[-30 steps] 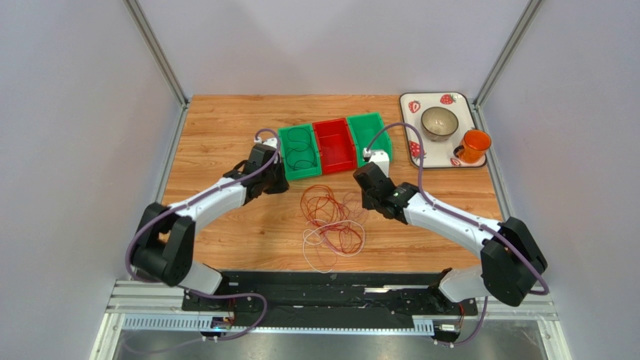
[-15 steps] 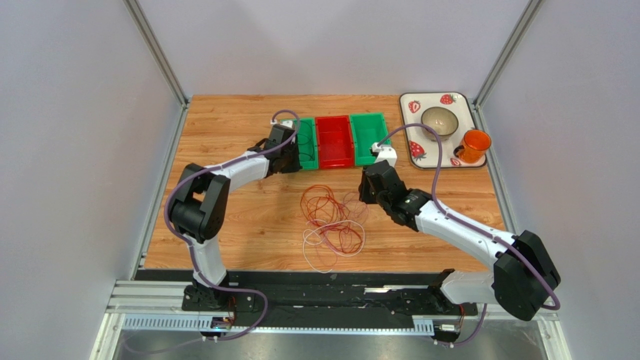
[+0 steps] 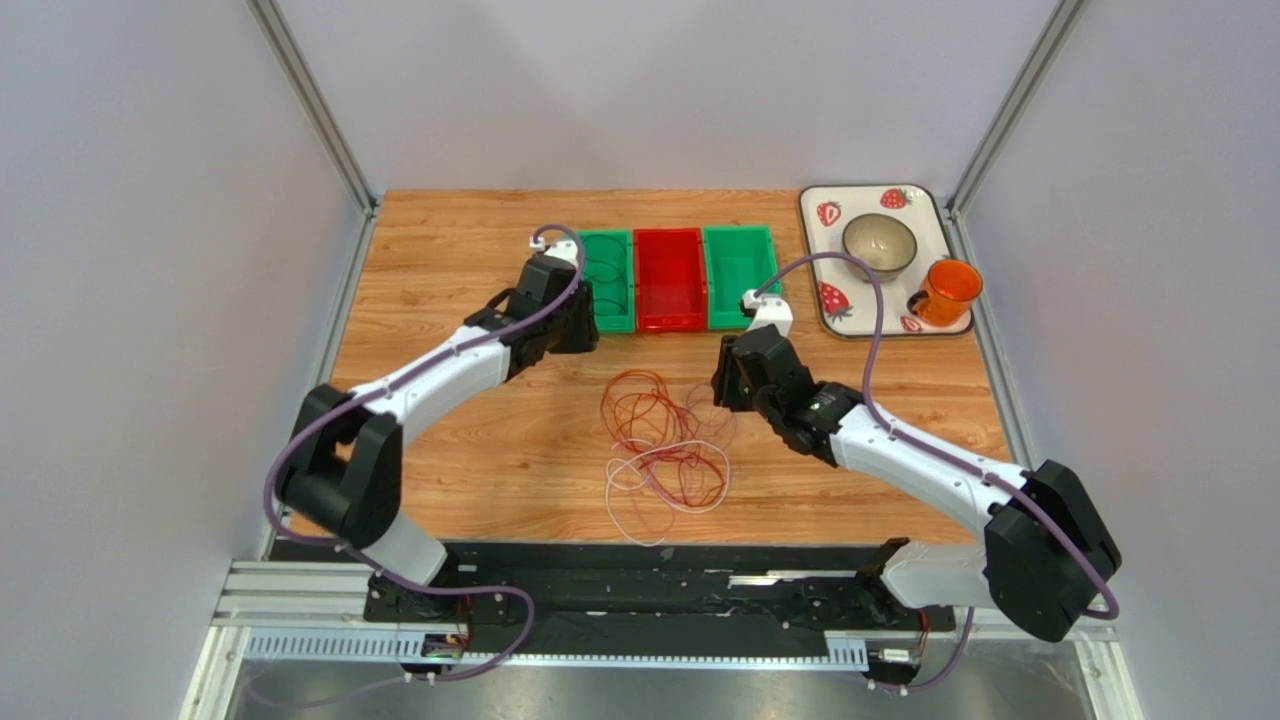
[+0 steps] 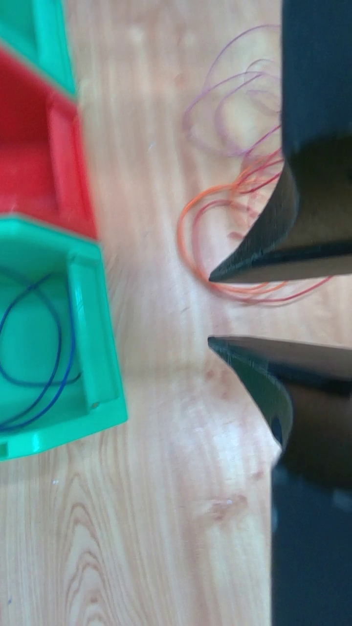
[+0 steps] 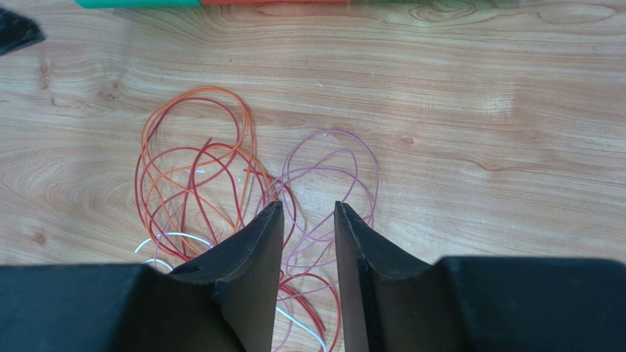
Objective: Untangle the cables
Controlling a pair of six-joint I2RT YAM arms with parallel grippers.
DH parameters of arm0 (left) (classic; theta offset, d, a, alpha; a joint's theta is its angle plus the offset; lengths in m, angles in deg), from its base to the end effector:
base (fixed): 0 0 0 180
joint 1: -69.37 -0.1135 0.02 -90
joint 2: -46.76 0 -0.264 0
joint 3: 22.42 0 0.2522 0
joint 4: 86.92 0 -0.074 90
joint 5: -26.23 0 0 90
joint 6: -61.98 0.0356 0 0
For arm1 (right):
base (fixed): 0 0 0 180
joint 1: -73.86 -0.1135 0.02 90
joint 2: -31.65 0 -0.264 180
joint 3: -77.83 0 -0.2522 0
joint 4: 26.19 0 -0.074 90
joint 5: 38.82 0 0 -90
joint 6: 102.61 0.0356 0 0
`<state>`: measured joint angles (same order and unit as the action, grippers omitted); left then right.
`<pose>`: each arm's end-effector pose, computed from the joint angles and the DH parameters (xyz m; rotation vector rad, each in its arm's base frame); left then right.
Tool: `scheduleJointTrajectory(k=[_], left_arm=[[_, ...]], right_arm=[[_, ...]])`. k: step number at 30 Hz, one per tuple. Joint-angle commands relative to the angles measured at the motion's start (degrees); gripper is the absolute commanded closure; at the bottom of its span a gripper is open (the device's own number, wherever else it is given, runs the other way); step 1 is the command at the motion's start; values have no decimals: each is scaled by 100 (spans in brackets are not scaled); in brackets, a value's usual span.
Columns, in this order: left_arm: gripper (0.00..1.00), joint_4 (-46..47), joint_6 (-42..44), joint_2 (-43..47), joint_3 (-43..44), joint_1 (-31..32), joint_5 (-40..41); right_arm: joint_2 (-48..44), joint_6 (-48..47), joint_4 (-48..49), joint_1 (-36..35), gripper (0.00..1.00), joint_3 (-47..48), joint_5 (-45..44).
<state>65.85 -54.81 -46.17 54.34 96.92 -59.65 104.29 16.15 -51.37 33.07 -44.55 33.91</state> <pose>0.3162 -0.1621 0.2317 -0.0209 2.3587 -0.3883 0.2093 0.1666 0.2304 -0.0780 2.2524 0.3148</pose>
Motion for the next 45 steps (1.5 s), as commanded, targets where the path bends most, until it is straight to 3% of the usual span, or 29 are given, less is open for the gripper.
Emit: scheduleJointTrajectory(k=[1,10,13,23,29,37,45], left_arm=[[52,-6,209,1012,-525,512,229],[44,178,78,1523,-1106,1155,-297],[45,249,-37,1348,-1001,1436,-315],[48,-94,-362,329,-157,2017,-298],[50,-463,-143,222,335,2421,238],[48,-507,596,-568,1100,2624,-675],[49,-1016,561,-1359,1820,2677,-649]], right_arm=[[-127,78,342,19,62,-35,14],[-233,227,334,19,58,-149,-91],[-329,385,316,10,50,-228,-275],[-470,517,316,19,48,-334,-487],[-470,981,-26,28,49,-272,-1031],[-1207,2476,-896,28,47,-693,-2489],[-2157,2864,-607,28,43,-1397,-2781]])
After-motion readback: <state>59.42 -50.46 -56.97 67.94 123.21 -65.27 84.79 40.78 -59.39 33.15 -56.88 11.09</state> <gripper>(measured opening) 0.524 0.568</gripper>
